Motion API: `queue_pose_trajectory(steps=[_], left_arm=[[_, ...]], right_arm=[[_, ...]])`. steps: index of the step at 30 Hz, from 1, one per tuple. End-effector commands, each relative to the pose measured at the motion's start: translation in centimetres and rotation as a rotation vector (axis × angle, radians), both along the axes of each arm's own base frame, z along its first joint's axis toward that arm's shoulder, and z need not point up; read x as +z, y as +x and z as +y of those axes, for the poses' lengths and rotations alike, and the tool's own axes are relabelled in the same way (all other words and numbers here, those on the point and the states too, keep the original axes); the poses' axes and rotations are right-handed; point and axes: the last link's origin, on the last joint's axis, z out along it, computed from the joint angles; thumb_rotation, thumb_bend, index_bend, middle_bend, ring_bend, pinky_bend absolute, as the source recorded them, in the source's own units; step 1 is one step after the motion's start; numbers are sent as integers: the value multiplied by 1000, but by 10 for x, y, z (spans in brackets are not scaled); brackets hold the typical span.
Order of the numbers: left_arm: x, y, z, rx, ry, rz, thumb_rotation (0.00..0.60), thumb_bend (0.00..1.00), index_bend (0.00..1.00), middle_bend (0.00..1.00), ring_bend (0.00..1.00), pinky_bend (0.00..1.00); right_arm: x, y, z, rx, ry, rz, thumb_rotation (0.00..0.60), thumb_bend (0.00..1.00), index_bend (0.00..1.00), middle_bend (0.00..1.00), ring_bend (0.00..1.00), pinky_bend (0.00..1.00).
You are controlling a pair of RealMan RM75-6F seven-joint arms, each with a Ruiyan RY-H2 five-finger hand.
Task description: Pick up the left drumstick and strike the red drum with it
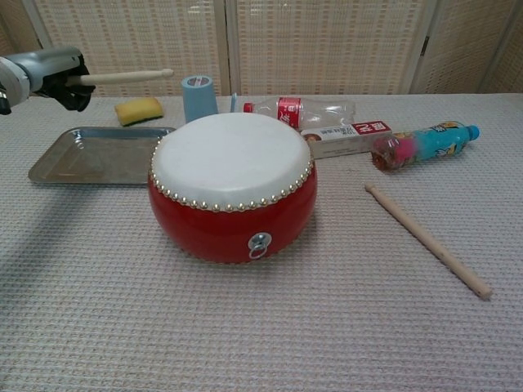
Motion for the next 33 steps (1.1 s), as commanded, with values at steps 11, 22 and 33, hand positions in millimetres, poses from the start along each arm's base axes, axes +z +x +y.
queue_pose_trajectory(steps=[11, 22, 33], left_arm=[[-34, -21, 6, 23, -121, 81, 600, 802, 867, 825, 739, 801], [-39, -27, 10, 60, -93, 102, 600, 632, 446, 391, 365, 524], [-32, -24, 12, 106, -79, 33, 600, 384, 12, 58, 64, 244]], right_arm=[[0, 1, 2, -1, 2, 0, 600, 0, 0, 0, 0, 0], [1, 2, 2, 0, -1, 0, 600, 0, 0, 0, 0, 0], [1, 2, 3, 0, -5, -2, 600, 0, 0, 0, 0, 0]])
